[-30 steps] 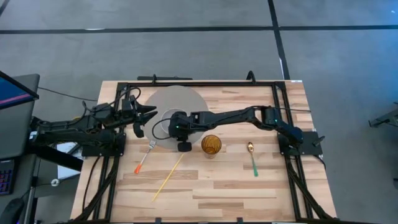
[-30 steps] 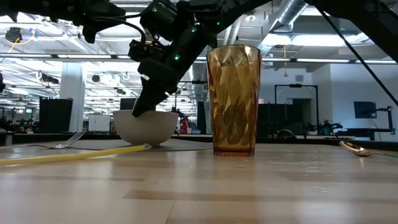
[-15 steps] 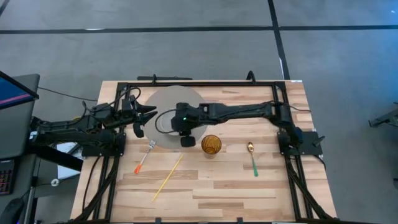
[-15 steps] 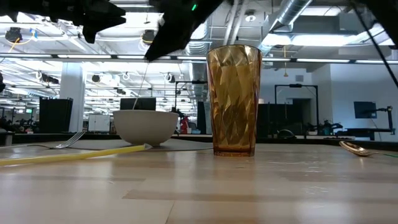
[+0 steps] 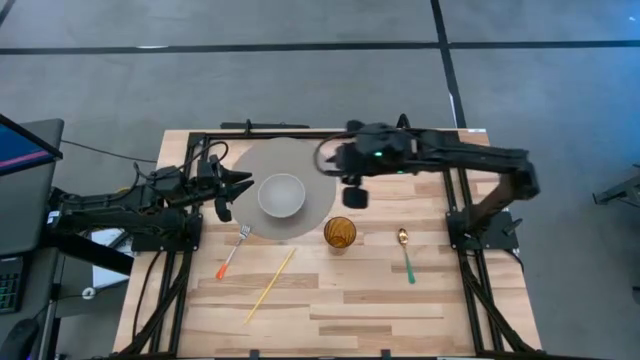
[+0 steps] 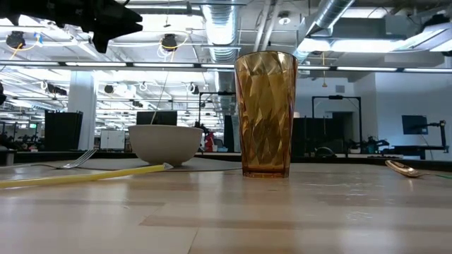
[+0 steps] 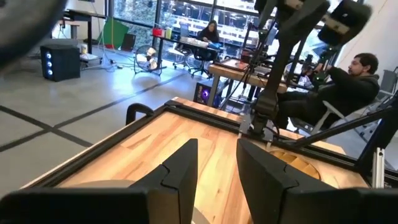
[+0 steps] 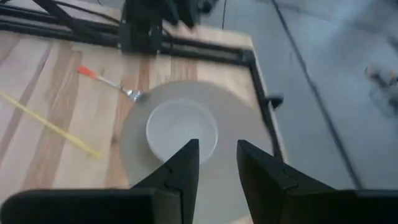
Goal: Pick & Place Utensil
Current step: Put the fork into the bowl on the table placemat
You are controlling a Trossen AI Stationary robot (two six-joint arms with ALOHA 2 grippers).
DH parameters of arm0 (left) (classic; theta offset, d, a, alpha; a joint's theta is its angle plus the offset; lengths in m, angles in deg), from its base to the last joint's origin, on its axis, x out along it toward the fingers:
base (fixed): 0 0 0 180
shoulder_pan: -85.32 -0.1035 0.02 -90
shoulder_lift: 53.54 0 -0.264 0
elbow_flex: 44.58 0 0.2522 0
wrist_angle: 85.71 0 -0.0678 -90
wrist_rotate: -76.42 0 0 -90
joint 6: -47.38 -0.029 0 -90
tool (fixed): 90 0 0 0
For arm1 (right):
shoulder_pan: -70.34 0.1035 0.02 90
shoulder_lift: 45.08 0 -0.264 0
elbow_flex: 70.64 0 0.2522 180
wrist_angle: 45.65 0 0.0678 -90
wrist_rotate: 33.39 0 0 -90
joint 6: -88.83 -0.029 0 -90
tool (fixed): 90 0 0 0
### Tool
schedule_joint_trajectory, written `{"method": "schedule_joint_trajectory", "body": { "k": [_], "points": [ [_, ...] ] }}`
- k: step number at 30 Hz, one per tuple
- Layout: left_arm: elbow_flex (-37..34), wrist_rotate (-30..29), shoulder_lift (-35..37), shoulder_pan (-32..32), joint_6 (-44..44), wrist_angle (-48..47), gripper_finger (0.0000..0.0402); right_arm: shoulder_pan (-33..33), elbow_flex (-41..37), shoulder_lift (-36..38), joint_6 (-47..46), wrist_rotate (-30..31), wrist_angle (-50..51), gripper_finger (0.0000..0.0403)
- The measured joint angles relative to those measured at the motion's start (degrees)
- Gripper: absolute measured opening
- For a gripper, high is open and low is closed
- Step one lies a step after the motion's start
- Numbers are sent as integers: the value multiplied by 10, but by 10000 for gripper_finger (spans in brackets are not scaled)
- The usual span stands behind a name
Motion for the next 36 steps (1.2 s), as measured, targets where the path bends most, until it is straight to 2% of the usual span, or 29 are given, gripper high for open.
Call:
{"method": "schedule_joint_trajectory", "body": {
  "k": [3,8,12,16,22,30,33,36],
  "points": [
    [0,0,0,0,0,-3,112,0,-124,70,-63,1,-26,102],
    [0,1,-3,0,13,-4,112,1,-388,172,-111,0,-219,102],
    [0,25,-19,0,50,-23,112,-13,-502,233,-116,32,-368,102],
    [0,29,-53,10,90,-50,112,-27,-532,285,-105,62,-403,102],
    [0,11,-122,37,51,-51,112,-33,-533,313,-116,62,-385,102],
    [28,-53,-156,86,-5,-87,112,-32,-533,254,-134,61,-399,102],
    [39,-55,-156,108,20,-130,112,-35,-533,222,-150,62,-422,102],
    [40,-41,-156,128,88,-194,112,-34,-533,193,-152,62,-448,102]
  ]
}}
